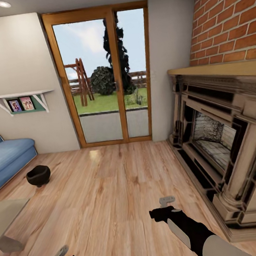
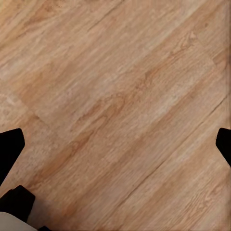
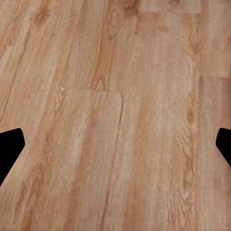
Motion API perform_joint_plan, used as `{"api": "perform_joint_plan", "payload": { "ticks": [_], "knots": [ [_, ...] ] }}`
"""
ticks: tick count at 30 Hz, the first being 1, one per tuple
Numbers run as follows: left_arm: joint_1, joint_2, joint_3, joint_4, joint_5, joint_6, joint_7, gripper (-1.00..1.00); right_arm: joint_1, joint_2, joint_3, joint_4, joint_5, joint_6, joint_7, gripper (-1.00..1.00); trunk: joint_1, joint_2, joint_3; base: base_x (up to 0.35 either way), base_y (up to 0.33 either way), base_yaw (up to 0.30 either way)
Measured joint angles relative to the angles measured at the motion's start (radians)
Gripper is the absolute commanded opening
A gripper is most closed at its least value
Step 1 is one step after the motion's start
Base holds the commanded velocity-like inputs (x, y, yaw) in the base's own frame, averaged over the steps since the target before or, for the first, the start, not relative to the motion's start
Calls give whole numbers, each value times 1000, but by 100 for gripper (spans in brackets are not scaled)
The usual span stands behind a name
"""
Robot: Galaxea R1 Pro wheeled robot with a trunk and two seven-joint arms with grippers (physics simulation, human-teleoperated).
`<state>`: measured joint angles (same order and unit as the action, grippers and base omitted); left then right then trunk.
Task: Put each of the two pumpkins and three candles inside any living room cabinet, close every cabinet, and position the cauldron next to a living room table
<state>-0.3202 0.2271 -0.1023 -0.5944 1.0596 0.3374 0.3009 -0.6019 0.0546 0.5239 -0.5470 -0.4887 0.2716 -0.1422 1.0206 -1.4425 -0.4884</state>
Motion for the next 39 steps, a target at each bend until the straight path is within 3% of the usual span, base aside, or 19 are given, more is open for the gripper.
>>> {"api": "perform_joint_plan", "payload": {
  "ticks": [17,39],
  "knots": [
    [0,0,0,0,0,0,0,100,0,0,0,0,-1,0,-3,100,0,0,0,343,-91,15],
    [0,0,0,0,0,0,0,100,0,0,0,0,-1,0,-5,100,0,0,0,343,-92,263]
  ]
}}
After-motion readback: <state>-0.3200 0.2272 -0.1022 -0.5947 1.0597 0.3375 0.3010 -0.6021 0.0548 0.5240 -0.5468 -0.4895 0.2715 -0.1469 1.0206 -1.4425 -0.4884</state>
